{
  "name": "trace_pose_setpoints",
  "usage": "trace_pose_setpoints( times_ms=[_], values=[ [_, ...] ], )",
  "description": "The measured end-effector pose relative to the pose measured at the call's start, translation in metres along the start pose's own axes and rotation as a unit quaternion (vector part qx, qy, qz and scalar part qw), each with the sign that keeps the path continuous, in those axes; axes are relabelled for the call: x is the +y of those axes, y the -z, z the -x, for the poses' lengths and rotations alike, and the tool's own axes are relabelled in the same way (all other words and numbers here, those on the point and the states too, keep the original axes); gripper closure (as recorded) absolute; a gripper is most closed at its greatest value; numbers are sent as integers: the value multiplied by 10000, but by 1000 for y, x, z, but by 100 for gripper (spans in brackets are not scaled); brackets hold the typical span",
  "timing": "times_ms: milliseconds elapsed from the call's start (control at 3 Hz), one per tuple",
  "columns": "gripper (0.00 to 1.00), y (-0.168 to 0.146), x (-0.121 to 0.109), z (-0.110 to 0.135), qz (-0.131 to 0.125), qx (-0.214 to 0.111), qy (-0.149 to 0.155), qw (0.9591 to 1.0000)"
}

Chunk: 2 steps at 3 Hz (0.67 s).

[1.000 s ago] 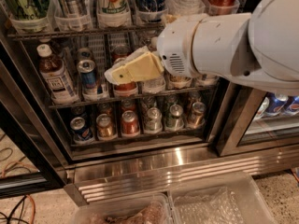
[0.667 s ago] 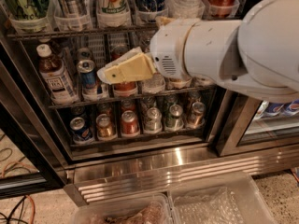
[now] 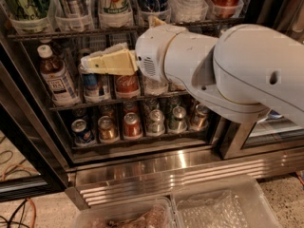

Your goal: Pick 7up can from top shelf of fridge

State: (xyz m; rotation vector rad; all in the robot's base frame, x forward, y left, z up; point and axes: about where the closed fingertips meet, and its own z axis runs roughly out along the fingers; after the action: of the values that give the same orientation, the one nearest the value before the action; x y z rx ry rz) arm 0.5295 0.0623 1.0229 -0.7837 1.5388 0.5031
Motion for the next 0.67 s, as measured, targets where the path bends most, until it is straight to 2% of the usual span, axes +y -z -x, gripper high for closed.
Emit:
trace_pose_setpoints(
  times_ms=[333, 667],
  values=[
    [0, -10, 2, 21, -148, -338, 30, 9993],
    [0, -27, 7, 26, -225, -601, -38, 9979]
  ],
)
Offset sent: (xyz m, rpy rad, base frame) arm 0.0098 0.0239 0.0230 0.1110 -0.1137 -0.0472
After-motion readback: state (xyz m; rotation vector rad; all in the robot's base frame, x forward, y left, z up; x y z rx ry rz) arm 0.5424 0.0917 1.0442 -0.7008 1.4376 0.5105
